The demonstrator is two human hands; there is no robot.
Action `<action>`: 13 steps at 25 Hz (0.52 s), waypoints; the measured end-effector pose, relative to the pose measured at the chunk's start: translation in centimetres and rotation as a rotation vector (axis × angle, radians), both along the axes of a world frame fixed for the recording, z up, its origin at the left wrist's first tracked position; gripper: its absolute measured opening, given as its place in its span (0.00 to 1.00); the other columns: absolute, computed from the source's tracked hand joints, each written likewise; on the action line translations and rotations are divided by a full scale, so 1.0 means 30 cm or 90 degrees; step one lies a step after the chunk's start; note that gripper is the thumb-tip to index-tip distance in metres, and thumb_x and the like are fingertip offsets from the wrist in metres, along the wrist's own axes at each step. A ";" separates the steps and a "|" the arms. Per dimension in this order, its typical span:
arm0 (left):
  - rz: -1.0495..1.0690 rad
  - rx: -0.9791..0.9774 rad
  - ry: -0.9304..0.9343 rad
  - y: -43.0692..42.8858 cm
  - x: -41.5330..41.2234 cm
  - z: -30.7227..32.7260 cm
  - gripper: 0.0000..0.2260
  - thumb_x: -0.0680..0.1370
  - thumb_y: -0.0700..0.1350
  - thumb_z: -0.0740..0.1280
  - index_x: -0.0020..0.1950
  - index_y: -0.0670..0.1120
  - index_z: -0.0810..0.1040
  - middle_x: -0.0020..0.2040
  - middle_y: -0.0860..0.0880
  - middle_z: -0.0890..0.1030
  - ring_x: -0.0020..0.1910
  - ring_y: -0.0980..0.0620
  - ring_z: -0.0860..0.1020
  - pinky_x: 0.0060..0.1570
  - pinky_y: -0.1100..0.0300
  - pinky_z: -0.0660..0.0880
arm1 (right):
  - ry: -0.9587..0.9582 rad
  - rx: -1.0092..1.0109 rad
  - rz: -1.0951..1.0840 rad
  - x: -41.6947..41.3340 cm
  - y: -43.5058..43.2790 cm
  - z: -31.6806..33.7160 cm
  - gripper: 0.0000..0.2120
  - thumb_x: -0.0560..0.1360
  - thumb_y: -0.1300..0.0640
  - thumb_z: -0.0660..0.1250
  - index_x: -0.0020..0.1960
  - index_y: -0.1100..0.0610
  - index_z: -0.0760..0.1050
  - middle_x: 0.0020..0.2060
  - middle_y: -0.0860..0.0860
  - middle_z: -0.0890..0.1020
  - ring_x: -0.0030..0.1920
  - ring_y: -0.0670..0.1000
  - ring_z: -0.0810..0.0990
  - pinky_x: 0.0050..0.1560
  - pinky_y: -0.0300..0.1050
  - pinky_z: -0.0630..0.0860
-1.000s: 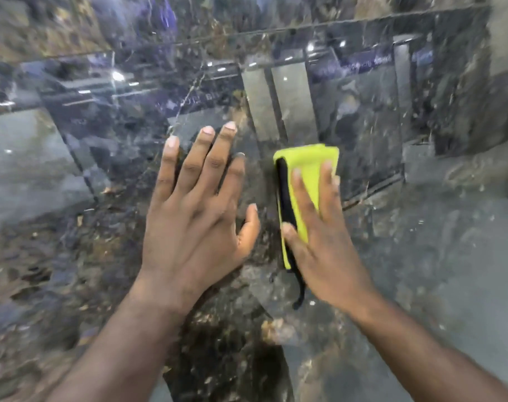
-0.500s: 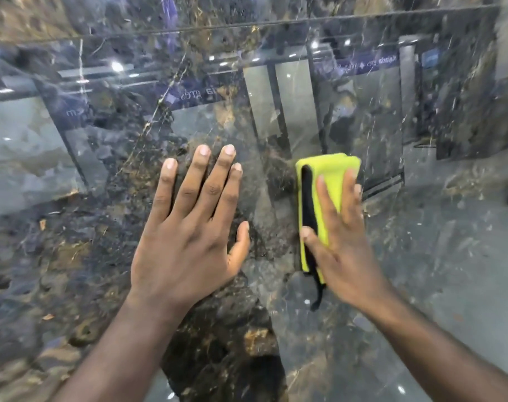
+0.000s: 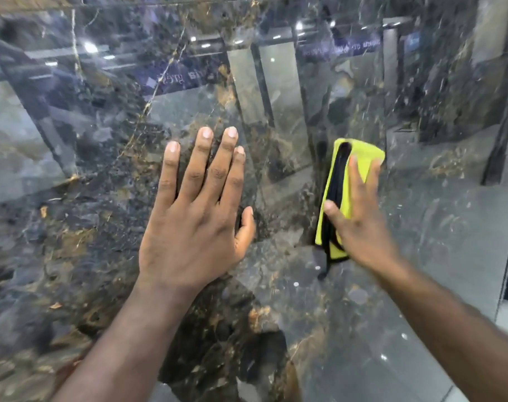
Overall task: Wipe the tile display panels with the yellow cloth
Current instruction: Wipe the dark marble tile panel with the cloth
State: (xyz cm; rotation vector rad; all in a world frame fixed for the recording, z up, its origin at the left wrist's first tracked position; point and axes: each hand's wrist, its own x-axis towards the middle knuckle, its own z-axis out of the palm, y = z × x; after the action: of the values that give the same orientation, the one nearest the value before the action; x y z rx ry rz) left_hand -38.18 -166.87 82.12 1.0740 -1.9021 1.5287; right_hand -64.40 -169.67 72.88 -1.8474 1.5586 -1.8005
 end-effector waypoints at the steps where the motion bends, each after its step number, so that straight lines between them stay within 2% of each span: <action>1: -0.006 0.004 0.006 0.004 -0.005 0.003 0.35 0.85 0.57 0.60 0.87 0.39 0.58 0.89 0.41 0.53 0.88 0.38 0.51 0.85 0.34 0.48 | -0.046 0.028 -0.004 -0.035 -0.014 0.071 0.42 0.85 0.55 0.66 0.86 0.41 0.41 0.83 0.50 0.29 0.82 0.47 0.31 0.85 0.61 0.40; 2: -0.017 0.009 0.019 0.004 -0.015 0.008 0.35 0.85 0.57 0.61 0.86 0.40 0.61 0.88 0.41 0.55 0.88 0.39 0.53 0.85 0.35 0.49 | -0.071 0.037 0.012 -0.053 -0.021 0.139 0.43 0.85 0.57 0.67 0.86 0.42 0.41 0.83 0.50 0.30 0.82 0.48 0.31 0.85 0.58 0.40; 4: -0.031 0.006 0.058 0.009 -0.036 0.014 0.33 0.83 0.57 0.63 0.84 0.40 0.67 0.87 0.42 0.61 0.87 0.40 0.57 0.85 0.35 0.52 | -0.019 -0.015 0.037 -0.018 -0.012 0.207 0.43 0.85 0.59 0.67 0.87 0.42 0.42 0.83 0.49 0.30 0.83 0.52 0.32 0.84 0.54 0.39; 6: -0.035 -0.009 0.087 0.015 -0.061 0.014 0.31 0.83 0.57 0.64 0.81 0.40 0.71 0.86 0.42 0.64 0.86 0.40 0.60 0.85 0.37 0.53 | 0.106 -0.099 0.034 0.031 0.002 0.131 0.42 0.85 0.59 0.68 0.87 0.44 0.44 0.84 0.50 0.30 0.84 0.55 0.31 0.82 0.50 0.36; 8: -0.046 -0.012 0.089 0.007 -0.090 0.014 0.31 0.82 0.56 0.65 0.80 0.40 0.71 0.86 0.42 0.64 0.86 0.41 0.60 0.85 0.39 0.52 | 0.164 -0.098 0.033 0.030 0.012 0.007 0.42 0.85 0.57 0.67 0.87 0.42 0.43 0.84 0.48 0.30 0.84 0.54 0.31 0.83 0.52 0.37; 10: -0.039 -0.005 0.073 -0.014 -0.123 0.020 0.32 0.82 0.55 0.67 0.82 0.39 0.69 0.87 0.42 0.62 0.87 0.42 0.58 0.86 0.39 0.51 | 0.089 -0.073 0.028 -0.058 -0.037 0.010 0.43 0.84 0.56 0.68 0.86 0.39 0.42 0.83 0.47 0.29 0.84 0.53 0.31 0.85 0.60 0.42; 12: -0.037 -0.002 0.068 -0.039 -0.173 0.034 0.33 0.81 0.55 0.67 0.83 0.39 0.68 0.87 0.42 0.60 0.87 0.42 0.57 0.85 0.38 0.51 | 0.002 -0.046 0.018 -0.146 -0.093 0.124 0.45 0.83 0.60 0.69 0.86 0.41 0.43 0.83 0.49 0.30 0.84 0.54 0.32 0.84 0.63 0.42; 13: -0.038 -0.006 0.072 -0.051 -0.201 0.039 0.33 0.82 0.55 0.67 0.82 0.39 0.68 0.87 0.42 0.60 0.87 0.42 0.57 0.85 0.38 0.52 | -0.003 -0.053 0.019 -0.165 -0.107 0.178 0.45 0.83 0.61 0.69 0.87 0.42 0.43 0.83 0.50 0.29 0.84 0.55 0.32 0.84 0.63 0.40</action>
State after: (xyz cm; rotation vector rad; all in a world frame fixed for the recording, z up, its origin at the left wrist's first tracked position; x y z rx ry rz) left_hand -44.23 -168.41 83.30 1.0678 -1.8314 1.4124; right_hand -69.37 -172.89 78.21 -1.8910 1.4668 -1.8824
